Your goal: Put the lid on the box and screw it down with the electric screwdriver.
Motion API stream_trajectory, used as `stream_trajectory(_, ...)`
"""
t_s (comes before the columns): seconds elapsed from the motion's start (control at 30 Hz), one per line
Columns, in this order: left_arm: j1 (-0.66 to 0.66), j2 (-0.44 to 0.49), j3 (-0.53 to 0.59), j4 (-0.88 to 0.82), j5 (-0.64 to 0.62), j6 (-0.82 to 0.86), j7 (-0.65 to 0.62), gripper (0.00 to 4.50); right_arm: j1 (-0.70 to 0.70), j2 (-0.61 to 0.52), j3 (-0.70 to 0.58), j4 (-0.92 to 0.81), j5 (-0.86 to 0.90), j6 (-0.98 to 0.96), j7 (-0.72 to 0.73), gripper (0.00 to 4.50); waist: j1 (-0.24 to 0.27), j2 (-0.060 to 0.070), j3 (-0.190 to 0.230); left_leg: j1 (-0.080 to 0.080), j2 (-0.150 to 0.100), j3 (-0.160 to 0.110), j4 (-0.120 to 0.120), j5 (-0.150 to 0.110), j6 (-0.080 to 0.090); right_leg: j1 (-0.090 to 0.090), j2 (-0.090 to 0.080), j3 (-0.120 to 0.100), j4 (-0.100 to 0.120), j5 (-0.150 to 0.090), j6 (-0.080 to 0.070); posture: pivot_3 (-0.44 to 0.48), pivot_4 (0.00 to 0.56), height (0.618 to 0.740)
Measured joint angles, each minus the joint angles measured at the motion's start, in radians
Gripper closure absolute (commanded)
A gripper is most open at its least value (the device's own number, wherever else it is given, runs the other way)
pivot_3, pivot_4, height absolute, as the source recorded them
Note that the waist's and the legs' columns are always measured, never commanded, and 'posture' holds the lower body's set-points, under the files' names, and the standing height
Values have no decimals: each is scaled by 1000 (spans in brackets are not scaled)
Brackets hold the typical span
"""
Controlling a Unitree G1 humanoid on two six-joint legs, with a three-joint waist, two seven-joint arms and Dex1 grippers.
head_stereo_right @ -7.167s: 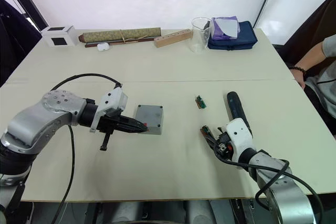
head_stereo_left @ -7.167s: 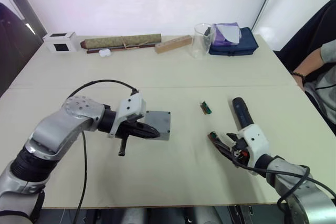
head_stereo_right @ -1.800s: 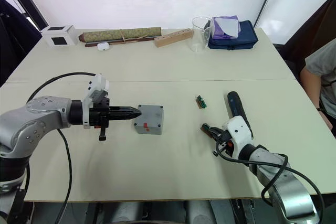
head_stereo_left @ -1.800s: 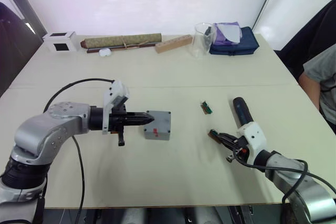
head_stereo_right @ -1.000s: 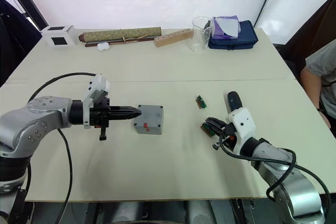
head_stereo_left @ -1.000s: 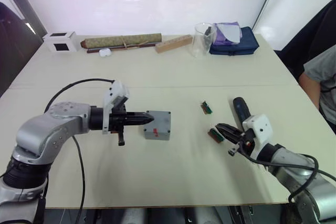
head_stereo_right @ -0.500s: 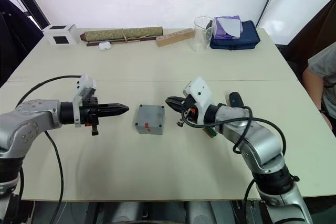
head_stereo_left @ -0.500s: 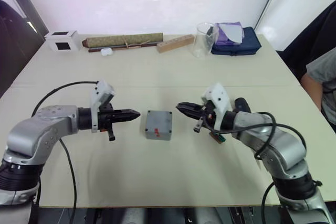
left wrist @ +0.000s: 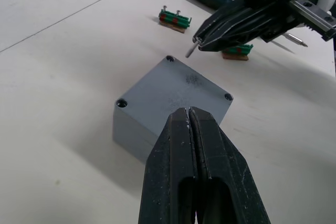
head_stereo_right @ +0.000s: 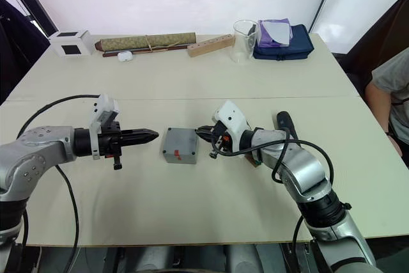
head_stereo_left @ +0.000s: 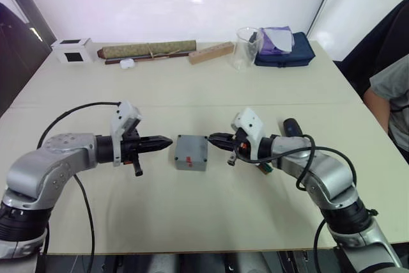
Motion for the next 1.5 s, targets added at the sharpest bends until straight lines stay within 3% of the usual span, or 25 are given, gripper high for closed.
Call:
stream_trajectory(1.47,-4,-3,-3,-2,0,0,13,4500,-10,47,20,75,-117,-53,51,4331,0,0,0,0,0,0,0,0,0,0,0,0,0,0,0,0,150,740)
stream_trajectory(1.5,-4,-4,-3,-2,0,0,13,4500,-10,47,20,77,-118,-53,51,4067,0,0,0,0,0,0,0,0,0,0,0,0,0,0,0,0,150,740)
